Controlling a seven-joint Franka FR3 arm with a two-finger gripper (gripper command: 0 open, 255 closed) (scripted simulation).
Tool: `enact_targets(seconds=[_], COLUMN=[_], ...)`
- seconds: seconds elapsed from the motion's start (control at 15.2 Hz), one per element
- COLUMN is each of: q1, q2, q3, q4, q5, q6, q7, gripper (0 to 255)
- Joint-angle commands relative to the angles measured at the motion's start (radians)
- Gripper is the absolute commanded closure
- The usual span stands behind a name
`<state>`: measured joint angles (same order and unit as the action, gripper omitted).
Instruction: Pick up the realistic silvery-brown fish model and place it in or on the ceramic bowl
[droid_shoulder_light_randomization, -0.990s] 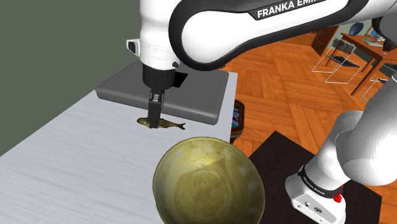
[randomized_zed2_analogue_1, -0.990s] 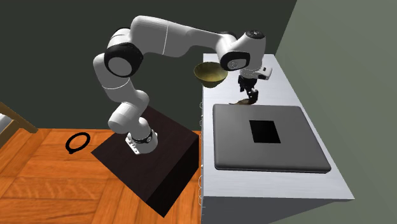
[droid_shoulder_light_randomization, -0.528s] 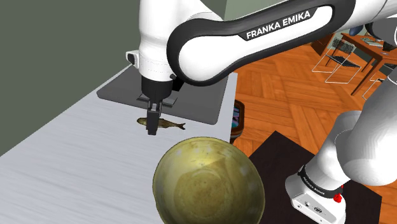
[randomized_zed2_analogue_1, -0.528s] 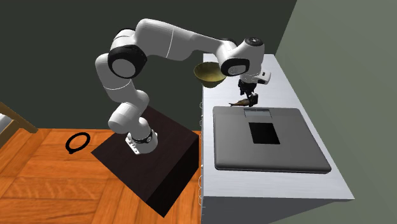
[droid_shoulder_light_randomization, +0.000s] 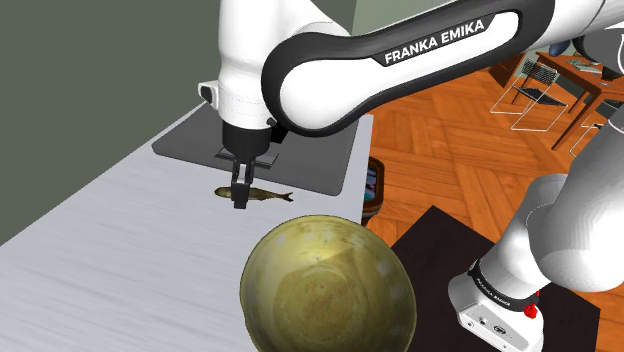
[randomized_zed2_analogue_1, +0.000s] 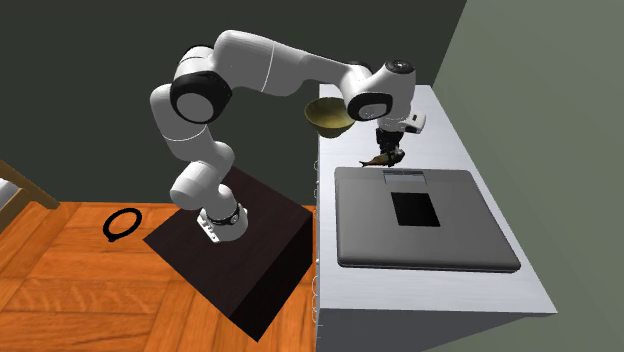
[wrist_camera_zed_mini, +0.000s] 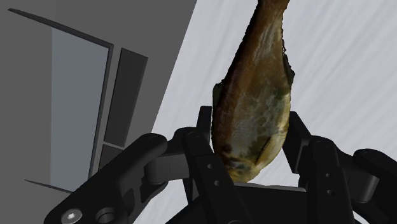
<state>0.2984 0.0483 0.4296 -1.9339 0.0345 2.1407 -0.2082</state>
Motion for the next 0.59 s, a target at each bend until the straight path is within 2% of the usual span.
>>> enact_targets(seconds=[0.0, 0.53], q1=[0.0, -0.001], q2=[0.002, -0.003], q3=[-0.001, -0.001], q4=[0.0, 0.006], q5=[-0.001, 0.002], q6=[-0.001, -0.012], q7=[0.001, -0.001], gripper=[255, 255])
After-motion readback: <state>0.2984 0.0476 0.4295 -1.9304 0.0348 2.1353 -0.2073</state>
